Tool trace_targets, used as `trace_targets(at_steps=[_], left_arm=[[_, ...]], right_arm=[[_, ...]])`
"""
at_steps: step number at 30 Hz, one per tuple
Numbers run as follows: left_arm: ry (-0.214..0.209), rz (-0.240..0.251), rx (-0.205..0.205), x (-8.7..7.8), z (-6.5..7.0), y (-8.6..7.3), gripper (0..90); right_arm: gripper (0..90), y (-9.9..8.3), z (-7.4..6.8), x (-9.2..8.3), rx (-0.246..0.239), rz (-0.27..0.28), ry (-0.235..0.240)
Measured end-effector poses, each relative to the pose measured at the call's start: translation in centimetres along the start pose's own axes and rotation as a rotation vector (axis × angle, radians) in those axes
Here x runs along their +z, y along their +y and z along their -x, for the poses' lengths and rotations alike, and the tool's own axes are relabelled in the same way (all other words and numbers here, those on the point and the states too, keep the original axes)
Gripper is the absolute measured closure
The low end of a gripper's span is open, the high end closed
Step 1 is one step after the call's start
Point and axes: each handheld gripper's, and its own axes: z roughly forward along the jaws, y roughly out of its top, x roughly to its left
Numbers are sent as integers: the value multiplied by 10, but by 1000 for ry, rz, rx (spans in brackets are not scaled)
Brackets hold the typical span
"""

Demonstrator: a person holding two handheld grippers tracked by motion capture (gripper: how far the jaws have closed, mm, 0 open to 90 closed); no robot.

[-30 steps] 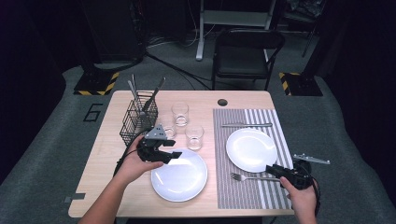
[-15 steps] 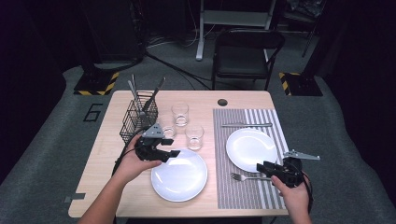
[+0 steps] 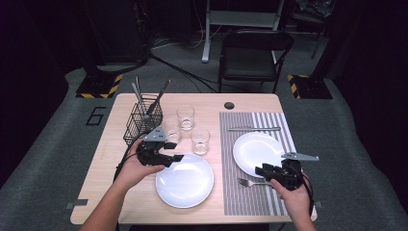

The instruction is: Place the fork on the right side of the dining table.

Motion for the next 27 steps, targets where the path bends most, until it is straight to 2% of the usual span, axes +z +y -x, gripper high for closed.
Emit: trace_targets(at_steps=[15, 27], left_arm=[[34, 4, -27, -11, -5, -8, 434], [41, 10, -46, -16, -6, -11, 434]], right_arm=[[540, 15, -21, 22, -69, -27, 63], [518, 26, -46, 49, -187, -67, 102]])
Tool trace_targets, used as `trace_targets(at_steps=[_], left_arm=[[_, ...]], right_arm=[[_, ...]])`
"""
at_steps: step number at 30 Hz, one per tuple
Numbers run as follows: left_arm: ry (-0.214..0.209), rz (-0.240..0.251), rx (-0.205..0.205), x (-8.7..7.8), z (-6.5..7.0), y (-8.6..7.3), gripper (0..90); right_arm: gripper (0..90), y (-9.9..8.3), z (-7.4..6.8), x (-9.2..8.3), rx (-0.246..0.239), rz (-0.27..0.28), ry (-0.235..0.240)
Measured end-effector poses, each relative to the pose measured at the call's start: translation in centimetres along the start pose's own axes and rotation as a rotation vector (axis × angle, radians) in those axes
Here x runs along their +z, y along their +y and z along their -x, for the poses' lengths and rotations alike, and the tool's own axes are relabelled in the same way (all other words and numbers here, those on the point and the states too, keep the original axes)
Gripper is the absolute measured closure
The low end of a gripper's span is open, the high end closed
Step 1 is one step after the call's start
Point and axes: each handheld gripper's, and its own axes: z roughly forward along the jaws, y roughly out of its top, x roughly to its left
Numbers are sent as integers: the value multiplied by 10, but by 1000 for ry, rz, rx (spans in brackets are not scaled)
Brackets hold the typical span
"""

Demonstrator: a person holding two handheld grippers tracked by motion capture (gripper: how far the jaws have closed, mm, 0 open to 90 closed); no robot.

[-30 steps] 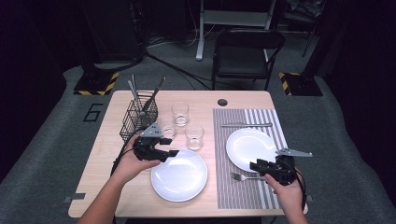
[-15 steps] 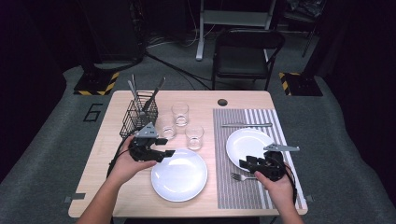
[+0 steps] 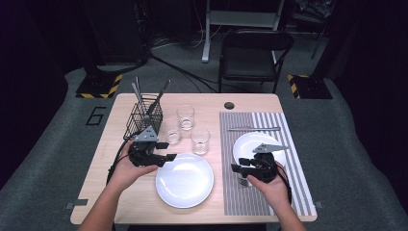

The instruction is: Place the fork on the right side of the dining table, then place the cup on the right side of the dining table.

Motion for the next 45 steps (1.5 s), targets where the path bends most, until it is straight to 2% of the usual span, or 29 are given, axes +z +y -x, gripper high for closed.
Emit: trace_targets(at_steps=[3, 10, 17, 22, 27, 34, 35, 45], left_arm=[[9, 4, 7, -1, -1, -1, 434], [17, 1, -6, -5, -4, -4, 430], [22, 11, -18, -8, -5, -6, 425], [26, 7, -18, -11, -7, -7, 426], [28, 9, -25, -12, -8, -7, 422], [24, 17, -34, -13, -8, -8, 416], [26, 13, -25, -13, -9, -8, 412], [27, 13, -38, -12, -10, -9, 388]], right_arm=[[501, 5, -4, 9, -28, -15, 9], [474, 12, -8, 26, -37, -38, 13], [419, 22, -13, 37, -86, -37, 12], [372, 32, -19, 43, -141, -43, -2], [349, 44, -25, 49, -146, -60, -8], [301, 59, -33, 59, -194, -56, -44], [293, 61, -33, 60, -202, -55, -48], [209, 76, -36, 74, -205, -63, -61]])
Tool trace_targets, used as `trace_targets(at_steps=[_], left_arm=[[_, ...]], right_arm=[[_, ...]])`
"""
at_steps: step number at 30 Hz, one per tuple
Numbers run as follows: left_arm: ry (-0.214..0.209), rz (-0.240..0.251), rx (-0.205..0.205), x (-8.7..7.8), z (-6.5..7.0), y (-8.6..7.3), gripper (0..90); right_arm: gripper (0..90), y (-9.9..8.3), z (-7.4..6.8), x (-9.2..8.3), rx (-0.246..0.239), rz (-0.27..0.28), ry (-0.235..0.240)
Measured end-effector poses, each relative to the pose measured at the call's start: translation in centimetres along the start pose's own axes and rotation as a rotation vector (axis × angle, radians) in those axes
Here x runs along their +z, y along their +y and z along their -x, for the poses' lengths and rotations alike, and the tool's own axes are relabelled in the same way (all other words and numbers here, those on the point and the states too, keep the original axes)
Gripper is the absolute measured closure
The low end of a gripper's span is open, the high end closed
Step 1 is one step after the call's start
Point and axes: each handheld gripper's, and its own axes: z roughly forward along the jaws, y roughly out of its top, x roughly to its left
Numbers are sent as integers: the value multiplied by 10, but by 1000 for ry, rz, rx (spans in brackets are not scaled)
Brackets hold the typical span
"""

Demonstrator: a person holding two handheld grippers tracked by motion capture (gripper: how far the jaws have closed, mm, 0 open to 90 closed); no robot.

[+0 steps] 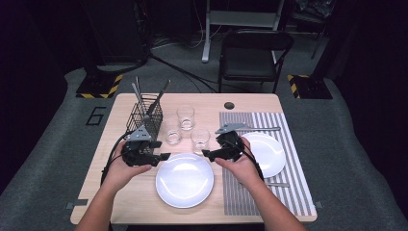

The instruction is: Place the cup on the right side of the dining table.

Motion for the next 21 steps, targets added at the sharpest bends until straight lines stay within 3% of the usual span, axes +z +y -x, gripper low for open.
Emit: trace_targets(at_steps=[21], left_arm=[[-12, -28, -10, 5, -2, -2, 356]], right_arm=[[106, 26, 2, 27, -33, -7, -45]])
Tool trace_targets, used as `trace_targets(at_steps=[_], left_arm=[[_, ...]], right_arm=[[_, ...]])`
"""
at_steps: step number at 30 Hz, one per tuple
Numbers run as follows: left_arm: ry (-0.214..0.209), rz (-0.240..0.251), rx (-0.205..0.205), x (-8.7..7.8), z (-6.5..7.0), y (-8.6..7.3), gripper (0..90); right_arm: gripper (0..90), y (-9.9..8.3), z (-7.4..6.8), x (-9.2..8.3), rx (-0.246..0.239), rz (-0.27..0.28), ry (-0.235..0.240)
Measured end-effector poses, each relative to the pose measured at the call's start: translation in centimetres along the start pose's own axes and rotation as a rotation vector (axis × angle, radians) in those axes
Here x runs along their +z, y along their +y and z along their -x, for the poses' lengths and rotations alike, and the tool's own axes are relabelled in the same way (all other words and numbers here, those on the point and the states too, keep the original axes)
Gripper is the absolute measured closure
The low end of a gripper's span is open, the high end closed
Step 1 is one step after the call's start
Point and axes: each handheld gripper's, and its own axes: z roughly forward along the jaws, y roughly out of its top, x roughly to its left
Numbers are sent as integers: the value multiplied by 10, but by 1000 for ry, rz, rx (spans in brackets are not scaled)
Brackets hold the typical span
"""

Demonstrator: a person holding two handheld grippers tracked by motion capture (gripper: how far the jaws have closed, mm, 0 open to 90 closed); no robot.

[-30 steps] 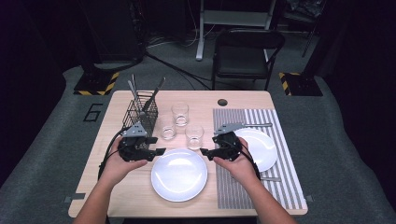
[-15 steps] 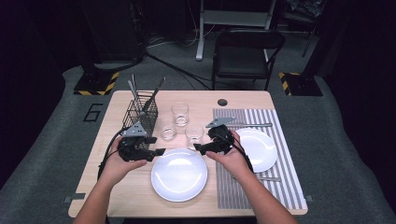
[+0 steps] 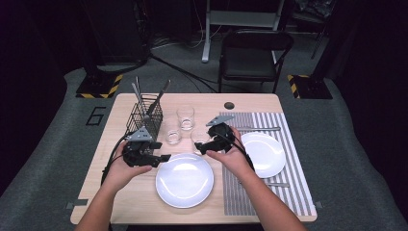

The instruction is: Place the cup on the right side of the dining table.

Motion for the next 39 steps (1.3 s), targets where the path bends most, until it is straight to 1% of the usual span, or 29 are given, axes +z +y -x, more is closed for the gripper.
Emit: trace_targets(at_steps=[1, 2, 4, 5, 6, 7, 9, 11, 13, 14, 15, 16, 17, 18, 20, 24, 25, 27, 30, 31, 32, 34, 39], left_arm=[[-1, -1, -2, 1, 0, 0, 352], [-2, 6, -7, 2, 0, -1, 350], [-3, -2, -7, 2, -1, -1, 340], [-2, -4, -1, 3, -1, -1, 340], [-4, -4, -11, 4, -1, -2, 336], [-2, -5, -12, 4, -1, -2, 334], [0, -4, -15, 5, -1, -3, 330], [0, -5, -10, 5, -2, -3, 327], [-4, -3, -21, 6, -2, -4, 327], [0, -2, -21, 6, -2, -4, 327], [2, -6, -17, 6, -3, -4, 327], [4, -11, -12, 6, -3, -4, 327], [4, -10, -13, 6, -3, -4, 327], [3, -9, -15, 6, -4, -4, 327], [5, -14, -17, 6, -4, -4, 327], [6, -15, -22, 6, -4, -5, 327], [6, -13, -15, 6, -4, -4, 327], [7, -4, -19, 5, -4, -5, 327], [6, -11, -18, 4, -5, -5, 327], [5, -8, -27, 4, -4, -5, 327], [6, -11, -18, 4, -5, -5, 327], [8, -5, -19, 4, -6, -5, 327], [5, -8, -20, 3, -7, -5, 327]], right_arm=[[105, 1, -1, 1, 7, -6, -3], [104, 2, -1, 3, -3, -6, -3], [91, 3, -1, 6, -8, -8, -8], [88, 4, -1, 8, -7, -12, -9], [82, 4, -1, 9, -7, -17, -7], [71, 5, -1, 11, -7, -22, -9], [62, 5, -1, 16, -24, -32, -13], [59, 5, -2, 19, -24, -40, -13], [51, 6, -1, 22, -26, -46, -15], [51, 6, 0, 24, -23, -46, -15], [50, 6, -1, 26, -7, -48, -16], [47, 6, 1, 27, -10, -50, -17], [41, 6, 1, 29, 4, -53, -18], [35, 6, 2, 30, -2, -61, -20], [30, 6, 3, 34, 16, -73, -25], [0, 5, 6, 42, 25, -91, -36], [0, 5, 7, 43, 26, -94, -38], [0, 5, 8, 47, 29, -99, -47], [0, 6, 10, 52, 35, -103, -54], [0, 6, 10, 53, 37, -104, -55], [0, 7, 10, 55, 39, -106, -56], [0, 6, 11, 60, 47, -114, -61], [0, 5, 16, 68, 66, -130, -70]])
